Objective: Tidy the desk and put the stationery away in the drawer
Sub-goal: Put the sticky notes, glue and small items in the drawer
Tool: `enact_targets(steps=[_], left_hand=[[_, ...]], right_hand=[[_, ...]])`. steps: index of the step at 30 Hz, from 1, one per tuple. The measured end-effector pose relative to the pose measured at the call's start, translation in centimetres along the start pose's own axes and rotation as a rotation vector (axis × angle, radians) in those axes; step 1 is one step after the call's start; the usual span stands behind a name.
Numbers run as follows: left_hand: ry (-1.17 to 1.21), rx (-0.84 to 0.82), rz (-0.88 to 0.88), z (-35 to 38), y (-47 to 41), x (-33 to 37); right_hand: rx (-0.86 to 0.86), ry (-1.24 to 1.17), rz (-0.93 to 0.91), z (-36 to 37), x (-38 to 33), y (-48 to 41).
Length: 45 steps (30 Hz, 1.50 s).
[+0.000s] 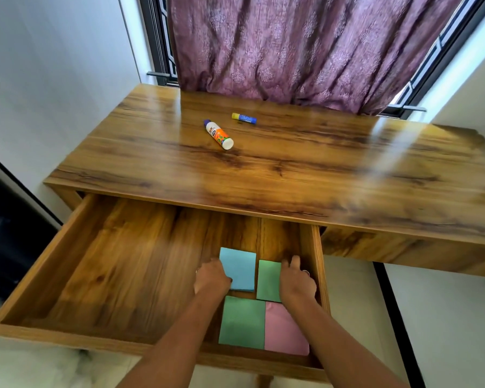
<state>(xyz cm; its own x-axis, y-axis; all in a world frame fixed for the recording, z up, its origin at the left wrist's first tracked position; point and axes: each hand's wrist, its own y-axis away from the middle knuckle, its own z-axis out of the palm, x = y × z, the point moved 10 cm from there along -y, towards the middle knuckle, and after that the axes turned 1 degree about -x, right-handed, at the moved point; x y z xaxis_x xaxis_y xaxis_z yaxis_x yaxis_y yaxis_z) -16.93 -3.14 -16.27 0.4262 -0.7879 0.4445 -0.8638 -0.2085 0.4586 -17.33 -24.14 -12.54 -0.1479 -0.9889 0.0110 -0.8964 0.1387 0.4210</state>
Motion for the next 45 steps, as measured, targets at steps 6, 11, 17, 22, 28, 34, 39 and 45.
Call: enact_targets(steps=[6,11,17,22,28,34,39,45], left_hand=[[-0.056,-0.010,0.043,0.3,-0.3,0.9],[-0.112,-0.051,0.119,0.6,-0.5,2.2],[-0.187,-0.138,0.156,1.9,-0.7,3.2],[-0.219,-0.155,0.172,2.4,-0.5,3.4],[-0.242,-0.158,0.169,2.4,-0.2,3.2],[-0.305,-0.140,0.169,2.1,0.0,3.5],[-0.374,-0.128,0.152,2.1,0.4,3.6],[-0.410,-0.129,0.175,2.3,1.4,3.5]], right_hand=[[0.015,-0.036,-0.223,1.2,-3.7,0.2],[-0.065,-0.058,-0.221,2.2,-3.1,-0.3],[-0.117,-0.148,-0.181,2.3,-1.6,-0.6],[-0.135,-0.149,-0.184,2.4,-1.2,-0.6],[-0.166,-0.159,-0.185,2.9,-1.0,-0.6],[-0.181,-0.141,-0.201,3.6,-1.0,0.0],[-0.164,-0.062,-0.214,3.9,-1.0,0.5],[-0.138,-0.021,-0.211,3.4,-1.1,0.7]])
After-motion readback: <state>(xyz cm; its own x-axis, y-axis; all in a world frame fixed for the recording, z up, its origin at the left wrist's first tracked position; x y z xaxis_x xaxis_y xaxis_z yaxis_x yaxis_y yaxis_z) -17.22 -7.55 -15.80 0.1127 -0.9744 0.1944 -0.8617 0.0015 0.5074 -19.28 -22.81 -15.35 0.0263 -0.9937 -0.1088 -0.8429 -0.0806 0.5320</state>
